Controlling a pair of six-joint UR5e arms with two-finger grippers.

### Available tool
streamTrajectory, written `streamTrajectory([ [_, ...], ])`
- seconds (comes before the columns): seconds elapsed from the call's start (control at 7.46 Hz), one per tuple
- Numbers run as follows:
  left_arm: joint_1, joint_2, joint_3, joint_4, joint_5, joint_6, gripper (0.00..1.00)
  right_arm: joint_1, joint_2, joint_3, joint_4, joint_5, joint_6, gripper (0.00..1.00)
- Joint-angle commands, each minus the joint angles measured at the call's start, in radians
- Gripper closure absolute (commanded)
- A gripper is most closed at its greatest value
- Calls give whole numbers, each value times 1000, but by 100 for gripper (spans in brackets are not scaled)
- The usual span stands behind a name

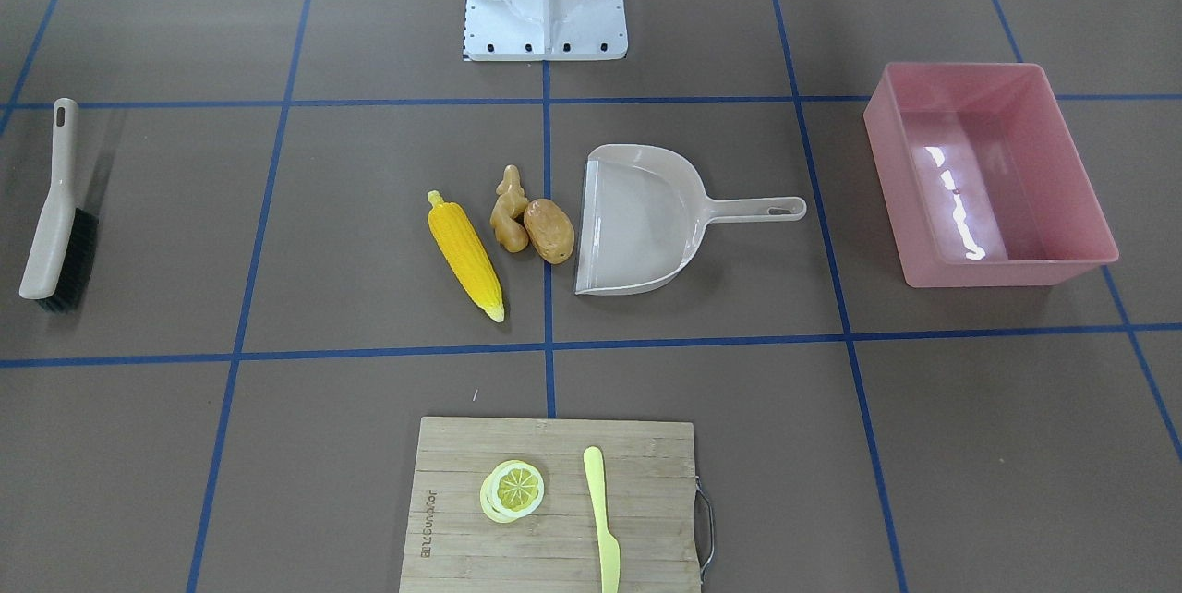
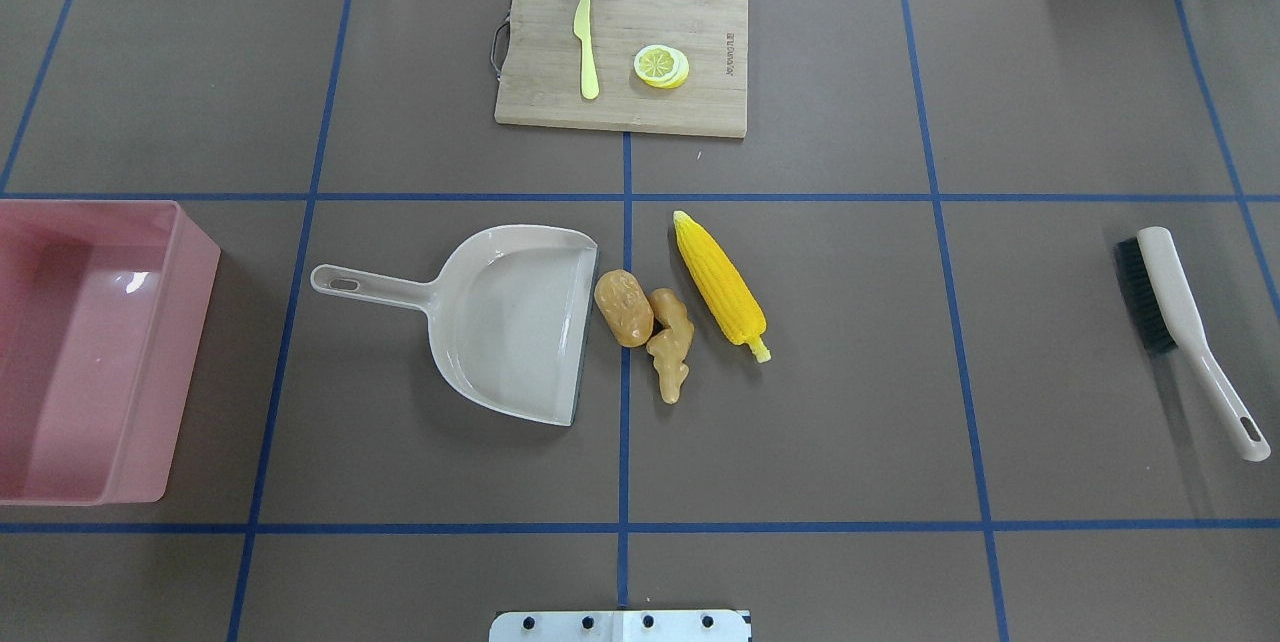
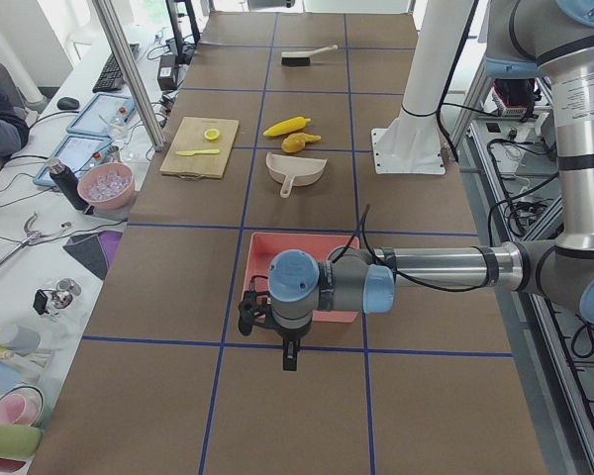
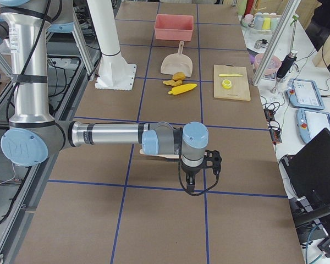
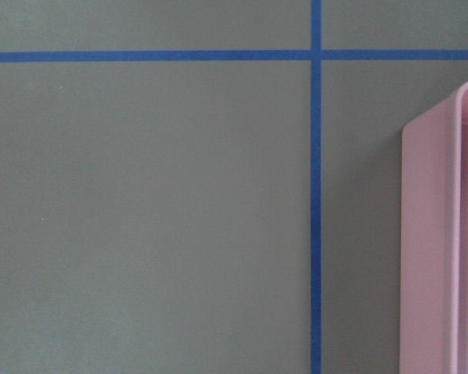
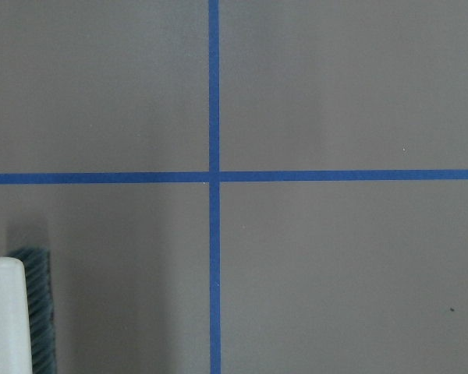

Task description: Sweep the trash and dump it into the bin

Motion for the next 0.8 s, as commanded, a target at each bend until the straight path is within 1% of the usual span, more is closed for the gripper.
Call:
streamTrajectory([
  [0.0, 143, -105, -9, -38, 3, 8, 1, -1, -1, 1, 7, 6, 9, 0],
  [0.13, 196, -102, -70, -135, 6, 8, 1, -1, -3, 6, -1, 29, 56, 0],
  [0.27, 234, -105, -123, -170, -3, 9, 1, -7, -6, 26, 7, 73, 127, 0],
  [0.4, 313, -118, -194, -194, 5, 6, 1, -50, -48, 123, -1, 66, 174, 0],
  [0.54, 398, -124, -210, -227, 6, 3, 1, -90, -104, 199, -5, 63, 260, 0],
  [0.67, 455, -128, -269, -231, 8, 8, 1, -155, -134, 249, 5, 63, 264, 0],
])
